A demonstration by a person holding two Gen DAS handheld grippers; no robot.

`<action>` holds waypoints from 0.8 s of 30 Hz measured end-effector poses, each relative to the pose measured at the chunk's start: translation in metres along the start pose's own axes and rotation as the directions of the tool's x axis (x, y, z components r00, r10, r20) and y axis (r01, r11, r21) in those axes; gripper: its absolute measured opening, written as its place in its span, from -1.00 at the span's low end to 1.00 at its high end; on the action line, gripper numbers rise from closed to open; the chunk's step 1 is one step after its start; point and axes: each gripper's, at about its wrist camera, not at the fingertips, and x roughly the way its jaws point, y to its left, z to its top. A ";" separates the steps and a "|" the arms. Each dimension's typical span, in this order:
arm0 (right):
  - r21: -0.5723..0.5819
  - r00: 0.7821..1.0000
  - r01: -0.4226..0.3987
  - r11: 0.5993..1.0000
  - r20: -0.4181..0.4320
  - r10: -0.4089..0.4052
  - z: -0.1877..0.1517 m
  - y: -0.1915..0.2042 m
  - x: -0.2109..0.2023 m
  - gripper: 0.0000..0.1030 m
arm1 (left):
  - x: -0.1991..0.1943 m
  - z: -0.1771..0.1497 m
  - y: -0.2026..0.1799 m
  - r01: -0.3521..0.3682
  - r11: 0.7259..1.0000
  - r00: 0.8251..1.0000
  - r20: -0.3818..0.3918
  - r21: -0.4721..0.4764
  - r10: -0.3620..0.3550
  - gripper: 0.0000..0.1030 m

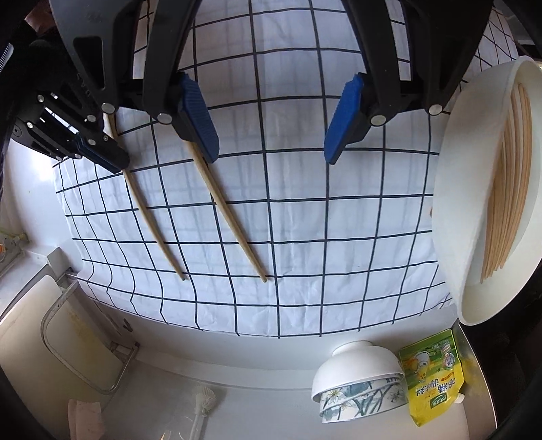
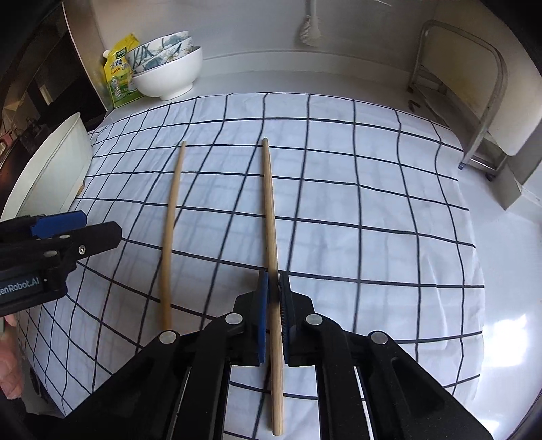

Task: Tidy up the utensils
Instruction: 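Close the right gripper on a chopstick while the left gripper grasps another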

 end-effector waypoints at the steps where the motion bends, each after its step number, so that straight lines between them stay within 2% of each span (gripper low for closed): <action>1: 0.013 1.000 0.000 1.000 0.002 0.000 -0.002 -0.005 -0.002 -0.87 | 0.004 0.000 -0.004 -0.002 1.000 1.000 -0.006 -0.001 0.002 0.27; 8: 0.023 1.000 -0.018 1.000 0.009 0.018 -0.009 -0.016 -0.006 -0.87 | 0.018 0.000 -0.023 -0.010 1.000 1.000 -0.014 0.010 0.010 0.28; 13: 0.013 0.999 -0.042 0.999 0.027 0.042 -0.004 -0.021 -0.008 -0.66 | 0.023 -0.001 -0.028 -0.025 1.000 1.000 -0.017 -0.003 0.025 0.28; 24: -0.062 0.999 -0.031 0.998 0.025 0.032 0.003 -0.014 0.002 -0.64 | 0.029 -0.005 -0.036 -0.054 0.998 0.998 -0.013 0.013 0.054 0.32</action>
